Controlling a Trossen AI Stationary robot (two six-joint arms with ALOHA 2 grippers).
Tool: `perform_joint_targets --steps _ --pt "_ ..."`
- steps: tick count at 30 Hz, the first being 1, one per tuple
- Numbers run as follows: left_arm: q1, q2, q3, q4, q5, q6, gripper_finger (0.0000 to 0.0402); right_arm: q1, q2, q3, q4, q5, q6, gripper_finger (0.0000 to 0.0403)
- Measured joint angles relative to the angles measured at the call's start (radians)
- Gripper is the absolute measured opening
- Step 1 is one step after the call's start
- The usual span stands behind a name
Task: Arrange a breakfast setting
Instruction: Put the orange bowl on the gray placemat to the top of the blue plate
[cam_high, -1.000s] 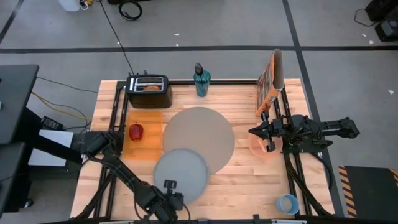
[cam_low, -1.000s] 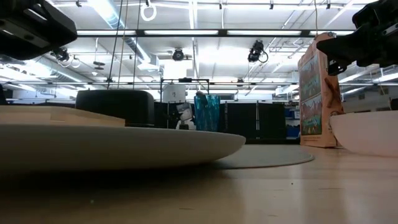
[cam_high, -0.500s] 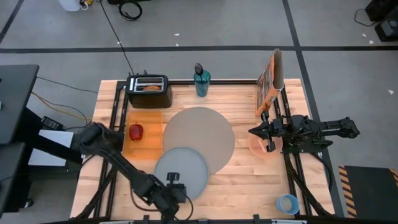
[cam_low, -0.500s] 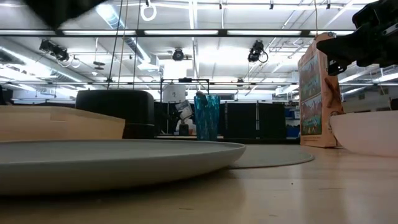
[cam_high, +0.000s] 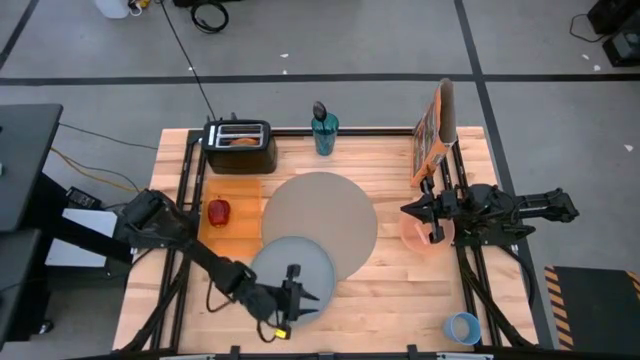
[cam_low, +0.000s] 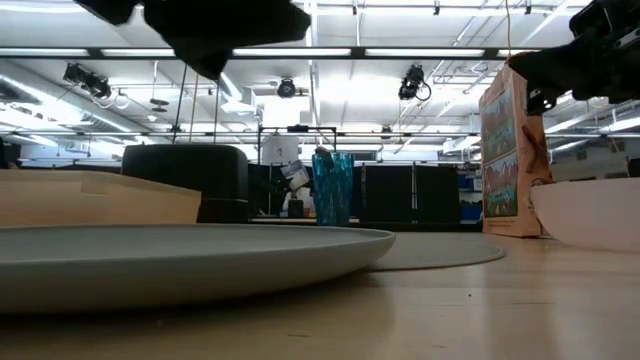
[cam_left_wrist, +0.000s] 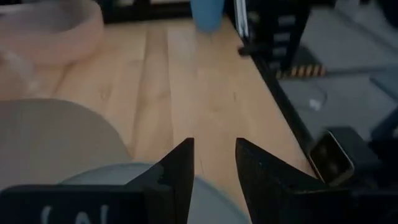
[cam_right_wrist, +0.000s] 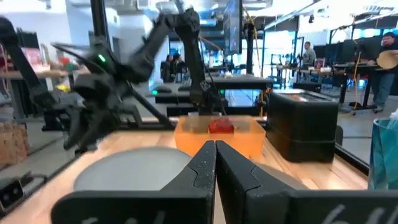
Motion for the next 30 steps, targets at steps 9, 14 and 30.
perform_joint_targets --steps 9,14,30 --pt "0.068 0.0 -0.055 0.111 0.0 0.053 0.0125 0.003 0.014 0.046 0.137 0.152 -0.001 0.0012" --pt "0.074 0.0 -0.055 0.088 0.0 0.09 0.0125 0.074 0.185 0.169 -0.063 0.154 0.1 0.0006" --pt "0.071 -0.012 -0.055 -0.049 0.001 0.022 0.0125 0.366 1.025 0.893 -0.977 0.303 0.753 0.0006"
